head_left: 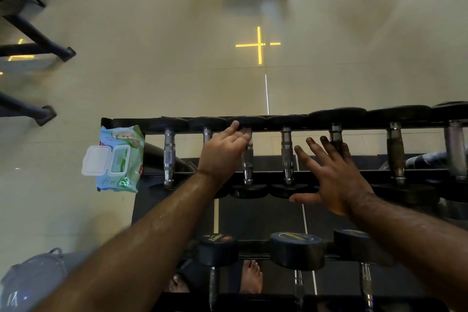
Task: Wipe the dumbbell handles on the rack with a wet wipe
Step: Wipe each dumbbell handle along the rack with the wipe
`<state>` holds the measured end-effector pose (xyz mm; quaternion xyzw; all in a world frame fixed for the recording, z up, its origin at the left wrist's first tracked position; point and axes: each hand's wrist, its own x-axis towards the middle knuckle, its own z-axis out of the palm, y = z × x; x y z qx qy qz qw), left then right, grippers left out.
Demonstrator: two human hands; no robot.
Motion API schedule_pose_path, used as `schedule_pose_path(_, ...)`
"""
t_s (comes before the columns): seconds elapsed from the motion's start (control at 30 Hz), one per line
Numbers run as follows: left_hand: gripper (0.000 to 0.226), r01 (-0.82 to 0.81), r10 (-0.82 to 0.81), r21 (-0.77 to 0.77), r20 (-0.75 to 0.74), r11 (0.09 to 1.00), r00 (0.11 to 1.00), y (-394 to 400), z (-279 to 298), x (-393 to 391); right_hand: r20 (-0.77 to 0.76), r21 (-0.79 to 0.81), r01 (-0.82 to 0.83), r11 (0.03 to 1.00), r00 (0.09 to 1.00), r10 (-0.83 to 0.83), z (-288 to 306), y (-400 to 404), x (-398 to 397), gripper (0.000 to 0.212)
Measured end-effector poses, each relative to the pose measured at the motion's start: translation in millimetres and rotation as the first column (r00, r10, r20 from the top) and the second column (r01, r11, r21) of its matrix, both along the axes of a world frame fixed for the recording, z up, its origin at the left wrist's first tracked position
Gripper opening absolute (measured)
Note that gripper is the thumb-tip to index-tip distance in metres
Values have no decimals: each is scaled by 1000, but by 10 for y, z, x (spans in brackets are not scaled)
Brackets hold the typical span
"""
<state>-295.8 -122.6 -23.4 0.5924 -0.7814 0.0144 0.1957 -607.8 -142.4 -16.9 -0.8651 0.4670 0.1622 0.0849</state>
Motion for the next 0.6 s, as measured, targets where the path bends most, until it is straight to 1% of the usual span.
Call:
schedule_pose_path(0.07, 29, 176, -183, 58, 159, 983, 970, 136, -102, 157, 8, -5, 1, 1000, 1000, -1, -9, 0, 4, 129)
schedule_pose_path(0.1, 31, 246, -264, 109, 205, 963, 943, 227, -124, 247, 20, -11, 2, 1000, 1000, -2, -6, 0, 5, 129)
schedule_pose_path(0.13, 33, 275, -301, 144, 214, 950, 929, 286, -119, 333, 28, -14, 4, 1000, 1000, -4, -11, -1, 1, 130)
schedule_pose_path(0.17, 33, 265, -292, 159, 187, 951, 938, 301, -91, 384, 31, -15, 6, 1000, 999, -6, -12, -1, 2, 130)
schedule_pose_path(0.2, 33, 223, -242, 151, 128, 963, 962, 268, -48, 386, 26, -14, 7, 1000, 1000, -6, -6, -3, 4, 130)
schedule_pose_path(0.27, 33, 94, -96, 87, 23, 992, 995, 115, 54, 272, 9, -9, 4, 1000, 1000, -4, 6, -4, 13, 131)
schedule_pose_path(0.3, 33, 48, -48, 61, 8, 997, 999, 32, 91, 180, 9, -10, 6, 1000, 1000, -6, 0, -3, 14, 130)
schedule_pose_path(0.37, 31, 40, -40, 67, -1, 997, 999, -62, 79, -29, 25, -15, 15, 1000, 1000, -15, 3, 2, 15, 131)
schedule_pose_path(0.43, 26, 96, -99, 142, 8, 985, 995, -30, -17, -179, 30, -14, 19, 1000, 999, -18, -4, 12, 9, 130)
schedule_pose_path(0.47, 25, 155, -164, 196, 30, 968, 986, 33, -51, -240, 36, -15, 22, 1000, 999, -21, -3, 14, 9, 131)
schedule_pose_path(0.53, 28, 281, -324, 383, 52, 880, 945, 187, -55, -299, 47, -11, 27, 1000, 999, -26, 3, 8, 8, 131)
schedule_pose_path(0.57, 28, 309, -357, 456, 21, 835, 934, 219, -25, -294, 51, -14, 27, 1000, 998, -26, 1, 6, 11, 131)
schedule_pose_path(0.6, 28, 313, -346, 478, -20, 821, 938, 201, 32, -281, 57, -23, 26, 999, 998, -25, -6, 7, 8, 131)
